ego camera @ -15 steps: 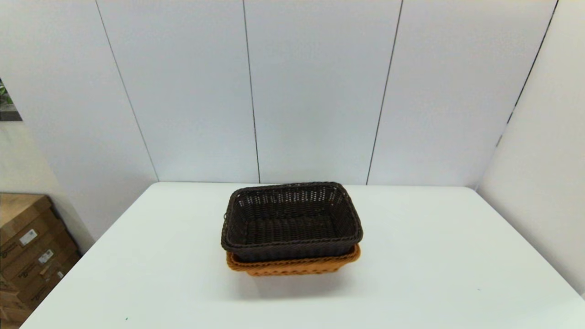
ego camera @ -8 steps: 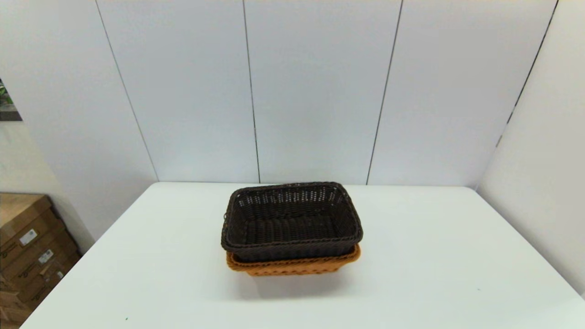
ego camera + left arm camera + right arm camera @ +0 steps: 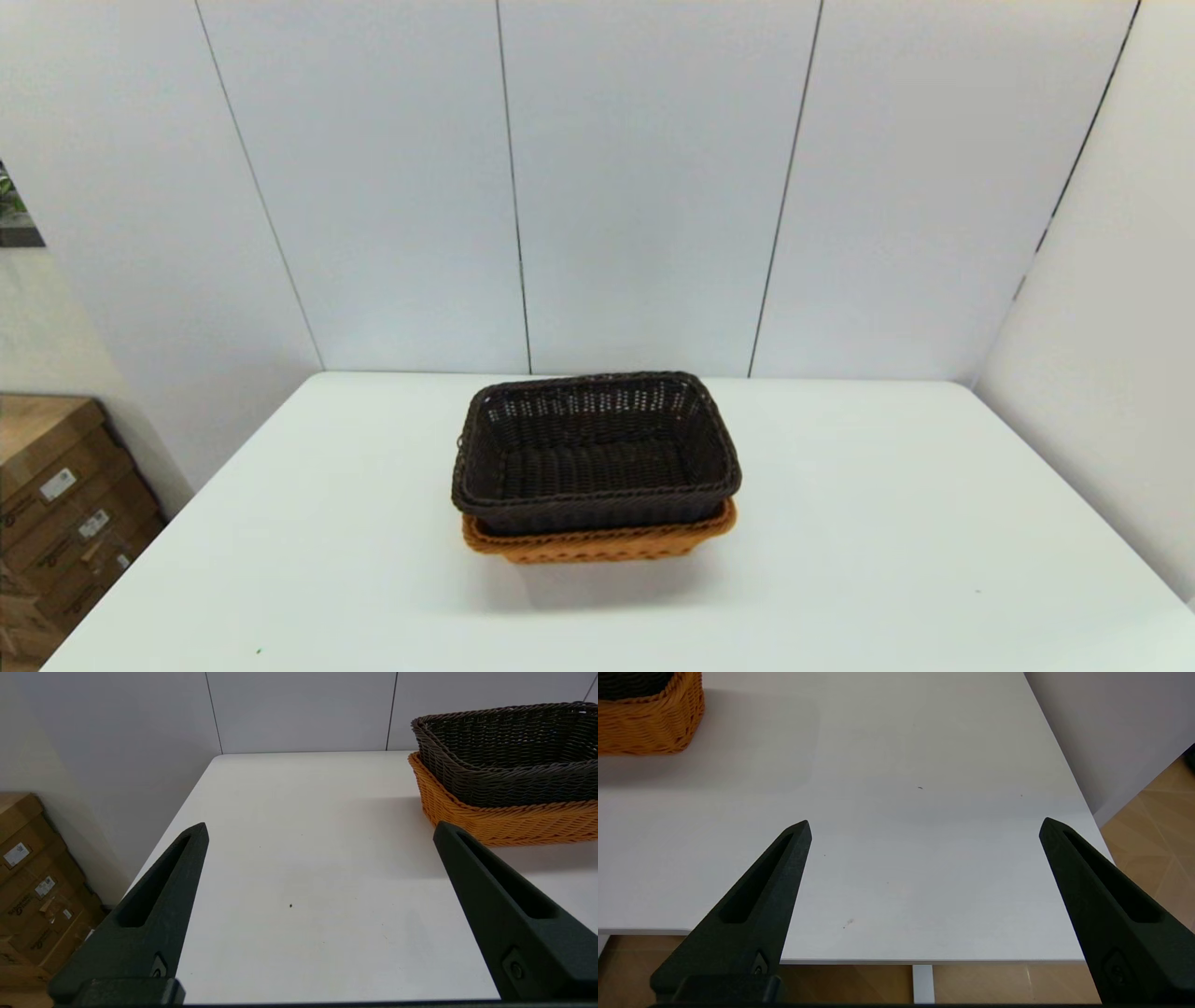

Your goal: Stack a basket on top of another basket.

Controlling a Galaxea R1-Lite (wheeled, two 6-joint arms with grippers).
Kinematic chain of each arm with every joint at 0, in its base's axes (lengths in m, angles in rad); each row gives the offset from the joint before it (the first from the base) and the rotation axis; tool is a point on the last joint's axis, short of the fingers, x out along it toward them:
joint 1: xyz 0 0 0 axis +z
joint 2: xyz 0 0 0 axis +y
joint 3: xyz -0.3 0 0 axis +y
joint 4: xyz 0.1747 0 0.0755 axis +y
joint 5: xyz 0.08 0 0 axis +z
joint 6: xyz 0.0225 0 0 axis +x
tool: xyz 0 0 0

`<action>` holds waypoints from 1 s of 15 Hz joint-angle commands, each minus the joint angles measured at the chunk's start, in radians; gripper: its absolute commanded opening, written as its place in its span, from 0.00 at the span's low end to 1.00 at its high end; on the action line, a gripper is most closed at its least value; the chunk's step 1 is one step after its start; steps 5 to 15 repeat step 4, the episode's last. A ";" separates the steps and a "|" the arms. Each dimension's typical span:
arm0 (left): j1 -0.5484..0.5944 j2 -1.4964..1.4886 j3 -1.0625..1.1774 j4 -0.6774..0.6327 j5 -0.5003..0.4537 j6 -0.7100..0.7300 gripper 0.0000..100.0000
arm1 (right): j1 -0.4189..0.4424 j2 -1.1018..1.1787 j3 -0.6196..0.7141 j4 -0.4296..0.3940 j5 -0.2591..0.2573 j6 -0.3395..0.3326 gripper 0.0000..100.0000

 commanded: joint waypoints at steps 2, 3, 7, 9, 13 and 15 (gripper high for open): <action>0.000 -0.002 0.002 0.000 0.000 0.000 1.00 | 0.000 0.004 0.000 0.001 0.000 -0.001 1.00; 0.000 -0.002 0.002 0.000 0.000 0.000 1.00 | 0.000 0.004 0.000 0.001 0.000 -0.001 1.00; 0.000 -0.002 0.002 0.000 0.000 0.000 1.00 | 0.000 0.004 0.000 0.001 0.000 -0.001 1.00; 0.000 -0.002 0.002 0.000 0.000 0.000 1.00 | 0.000 0.004 0.000 0.001 0.000 -0.001 1.00; 0.000 -0.002 0.002 0.000 0.000 0.000 1.00 | 0.000 0.004 0.000 0.001 0.000 -0.001 1.00; 0.000 -0.002 0.002 0.000 0.000 0.000 1.00 | 0.000 0.004 0.000 0.001 0.000 -0.001 1.00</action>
